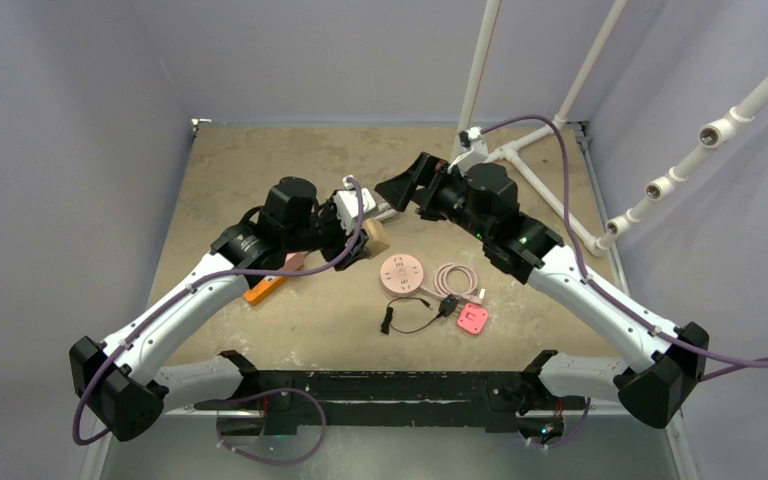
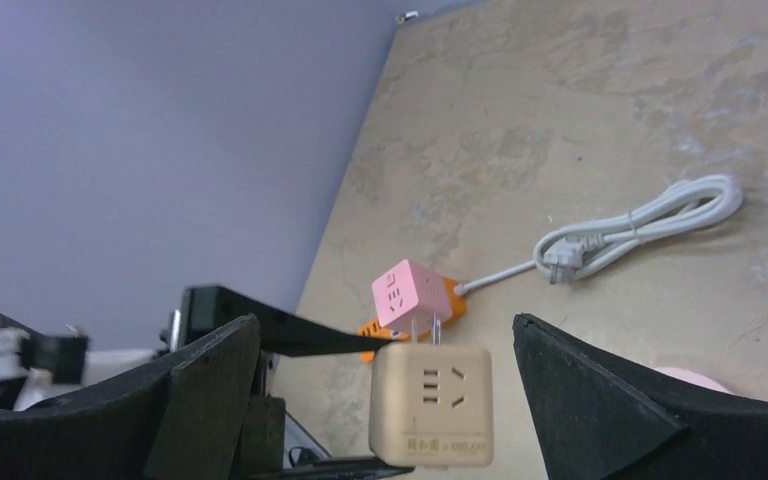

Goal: Insert the plug
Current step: Pick up the plug from the center of the board.

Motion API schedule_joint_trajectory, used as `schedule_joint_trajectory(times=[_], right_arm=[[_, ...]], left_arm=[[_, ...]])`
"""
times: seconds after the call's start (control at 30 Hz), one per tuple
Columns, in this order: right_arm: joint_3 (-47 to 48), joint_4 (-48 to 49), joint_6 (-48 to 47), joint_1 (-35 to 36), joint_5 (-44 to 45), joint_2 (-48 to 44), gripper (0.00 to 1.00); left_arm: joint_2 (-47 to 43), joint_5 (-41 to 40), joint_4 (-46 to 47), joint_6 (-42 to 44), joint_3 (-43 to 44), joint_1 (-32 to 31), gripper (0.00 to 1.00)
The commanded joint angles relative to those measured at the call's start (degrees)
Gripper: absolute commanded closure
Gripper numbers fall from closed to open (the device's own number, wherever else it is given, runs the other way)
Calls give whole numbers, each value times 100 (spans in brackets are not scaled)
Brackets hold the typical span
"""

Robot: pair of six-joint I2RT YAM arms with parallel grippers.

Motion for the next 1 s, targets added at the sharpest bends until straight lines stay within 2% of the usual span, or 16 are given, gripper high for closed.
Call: schedule_joint_trajectory(times=[0.0,0.23,0.4,0.63,0.8,0.83,0.87,0.9,0.93,0.97], right_arm=[[272,-112,124,302,88,321,1],[383,-357,218,490,330,573,5],[302,-256,402,499,212,663,15],[251,-7,607,525,-88,822,39],[259,13,626,530,-127,876,63],[260,4,626,527,-124,885,67],[267,-13,632,531,-103,896,71],[269,-37,634,526,-98,898,75],[275,-102,634,532,-126,906,79],[277,-176,641,526,-226,907,83]], left_arm=[[118,-150,637,-564,502,168,100],[170,-119,870,-811,637,356,100],[156,-61,986,-928,662,365,100],[162,-77,1160,-1091,662,366,100],[187,-29,1270,-1286,665,366,100],[181,-33,1285,-1325,655,366,97],[188,-39,1294,-1331,653,366,87],[189,-47,1305,-1496,653,366,68],[170,-36,1306,-1530,647,367,41],[137,10,1308,-1541,624,370,20]])
